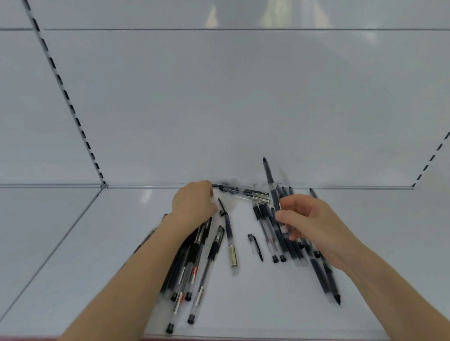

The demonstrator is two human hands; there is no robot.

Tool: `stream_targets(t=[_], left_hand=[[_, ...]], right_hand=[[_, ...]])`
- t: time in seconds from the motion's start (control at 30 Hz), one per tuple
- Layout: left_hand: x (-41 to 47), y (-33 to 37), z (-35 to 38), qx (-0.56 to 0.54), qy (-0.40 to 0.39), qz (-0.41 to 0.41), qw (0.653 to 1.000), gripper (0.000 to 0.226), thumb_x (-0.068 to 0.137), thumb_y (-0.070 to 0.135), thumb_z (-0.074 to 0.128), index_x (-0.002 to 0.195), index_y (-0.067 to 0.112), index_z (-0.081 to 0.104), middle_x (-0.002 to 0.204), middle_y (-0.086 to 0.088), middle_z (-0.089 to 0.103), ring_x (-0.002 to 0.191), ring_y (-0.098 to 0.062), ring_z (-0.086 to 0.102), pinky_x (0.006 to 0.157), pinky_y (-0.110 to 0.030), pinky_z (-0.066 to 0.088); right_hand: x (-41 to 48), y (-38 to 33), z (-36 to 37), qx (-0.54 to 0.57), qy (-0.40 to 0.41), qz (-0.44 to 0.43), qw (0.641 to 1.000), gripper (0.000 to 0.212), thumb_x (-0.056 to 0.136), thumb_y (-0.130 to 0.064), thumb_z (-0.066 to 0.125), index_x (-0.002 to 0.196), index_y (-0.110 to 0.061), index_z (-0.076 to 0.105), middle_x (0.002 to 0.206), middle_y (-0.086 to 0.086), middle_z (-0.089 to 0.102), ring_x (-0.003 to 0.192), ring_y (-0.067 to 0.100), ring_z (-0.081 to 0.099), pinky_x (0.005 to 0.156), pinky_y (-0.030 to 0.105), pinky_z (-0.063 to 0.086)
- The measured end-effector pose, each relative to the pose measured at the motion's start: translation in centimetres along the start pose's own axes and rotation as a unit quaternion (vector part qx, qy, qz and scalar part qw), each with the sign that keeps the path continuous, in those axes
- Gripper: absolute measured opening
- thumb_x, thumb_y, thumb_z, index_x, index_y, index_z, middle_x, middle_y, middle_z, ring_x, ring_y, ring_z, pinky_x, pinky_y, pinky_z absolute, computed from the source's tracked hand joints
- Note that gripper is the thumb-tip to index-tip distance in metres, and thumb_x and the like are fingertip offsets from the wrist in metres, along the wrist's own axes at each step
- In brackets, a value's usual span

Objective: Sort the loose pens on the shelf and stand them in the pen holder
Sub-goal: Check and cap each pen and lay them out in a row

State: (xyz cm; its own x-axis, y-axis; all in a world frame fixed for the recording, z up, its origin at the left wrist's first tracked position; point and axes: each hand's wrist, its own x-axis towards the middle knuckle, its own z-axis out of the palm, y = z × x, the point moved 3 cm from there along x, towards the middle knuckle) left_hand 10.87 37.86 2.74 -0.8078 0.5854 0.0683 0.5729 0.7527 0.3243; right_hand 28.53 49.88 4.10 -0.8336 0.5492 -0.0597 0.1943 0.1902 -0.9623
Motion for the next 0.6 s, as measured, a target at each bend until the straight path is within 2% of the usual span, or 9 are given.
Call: stream_targets(t=[0.07,0.17,0.27,0.33,0.4,0.47,0.53,0.6], left_hand=[[-0.1,-0.2,-0.1,-0.036,0.012,-0.011,0.999,0.026,0.084,0.009,0.048,0.108,0.01,0.057,0.113,-0.008,0.06,0.102,-0.025,0.055,0.076,-0.029,0.042],[-0.4,-0.3,-0.7,-0.109,0.044,-0.005,0.993,0.024,0.088,0.009,0.048,0.109,0.009,0.06,0.119,-0.008,0.058,0.109,-0.023,0.054,0.085,-0.028,0.041],[-1.6,0.2,-2.4,-0.235,0.095,0.034,0.967,0.014,0.089,0.013,0.055,0.099,0.011,0.064,0.11,-0.003,0.062,0.103,-0.016,0.056,0.083,-0.019,0.036],[-2.9,0.5,-3.6,-0.393,0.079,0.033,0.915,0.007,0.088,0.011,0.058,0.09,0.013,0.065,0.091,0.001,0.066,0.083,-0.01,0.063,0.078,-0.023,0.047],[-4.3,0.8,-4.3,-0.558,0.029,0.018,0.829,0.009,0.089,0.008,0.057,0.089,0.012,0.065,0.081,-0.002,0.064,0.07,-0.007,0.066,0.075,-0.025,0.057],[-5.4,0.8,-4.6,-0.643,0.003,0.012,0.766,0.014,0.09,0.003,0.053,0.09,0.01,0.065,0.077,-0.005,0.061,0.063,-0.006,0.064,0.071,-0.023,0.058],[-6.0,0.9,-4.9,-0.672,-0.002,0.01,0.74,0.015,0.09,0.002,0.051,0.091,0.008,0.065,0.077,-0.006,0.06,0.06,-0.006,0.062,0.067,-0.021,0.057],[-6.5,1.0,-5.1,-0.68,-0.006,0.01,0.733,0.015,0.09,0.003,0.05,0.093,0.008,0.064,0.078,-0.007,0.06,0.059,-0.006,0.062,0.067,-0.021,0.057]], right_hand=[[-0.1,-0.1,0.0,-0.015,0.004,0.001,1.0,0.008,0.084,-0.008,0.061,0.085,-0.016,0.061,0.069,-0.002,0.061,0.046,0.001,0.051,0.05,0.015,0.045],[-0.3,-0.3,0.0,-0.027,0.006,-0.005,1.0,0.004,0.085,-0.008,0.056,0.086,-0.011,0.06,0.068,0.001,0.066,0.044,0.004,0.048,0.048,0.019,0.042],[-0.9,-1.0,-0.1,-0.021,0.012,-0.04,0.999,0.009,0.087,-0.007,0.05,0.084,-0.004,0.058,0.05,0.0,0.054,0.042,0.007,0.04,0.044,0.018,0.035],[-1.5,-1.6,-0.2,-0.026,0.033,-0.084,0.996,0.014,0.088,-0.007,0.051,0.078,0.001,0.056,0.049,0.003,0.038,0.041,0.009,0.029,0.041,0.015,0.027],[-2.3,-2.3,-0.3,-0.053,0.052,-0.132,0.988,0.018,0.088,-0.011,0.054,0.072,-0.002,0.057,0.05,0.0,0.032,0.042,0.009,0.025,0.04,0.014,0.024],[-3.1,-2.9,-0.2,-0.075,0.051,-0.168,0.982,0.019,0.087,-0.014,0.057,0.069,-0.007,0.059,0.044,-0.008,0.031,0.041,0.007,0.025,0.041,0.011,0.024],[-3.8,-3.4,0.1,-0.082,0.04,-0.189,0.978,0.019,0.086,-0.013,0.058,0.068,-0.01,0.061,0.039,-0.009,0.033,0.039,0.007,0.027,0.041,0.01,0.025],[-4.1,-3.7,0.3,-0.084,0.035,-0.203,0.975,0.018,0.086,-0.011,0.058,0.069,-0.009,0.062,0.037,-0.011,0.034,0.038,0.007,0.028,0.041,0.01,0.025]])
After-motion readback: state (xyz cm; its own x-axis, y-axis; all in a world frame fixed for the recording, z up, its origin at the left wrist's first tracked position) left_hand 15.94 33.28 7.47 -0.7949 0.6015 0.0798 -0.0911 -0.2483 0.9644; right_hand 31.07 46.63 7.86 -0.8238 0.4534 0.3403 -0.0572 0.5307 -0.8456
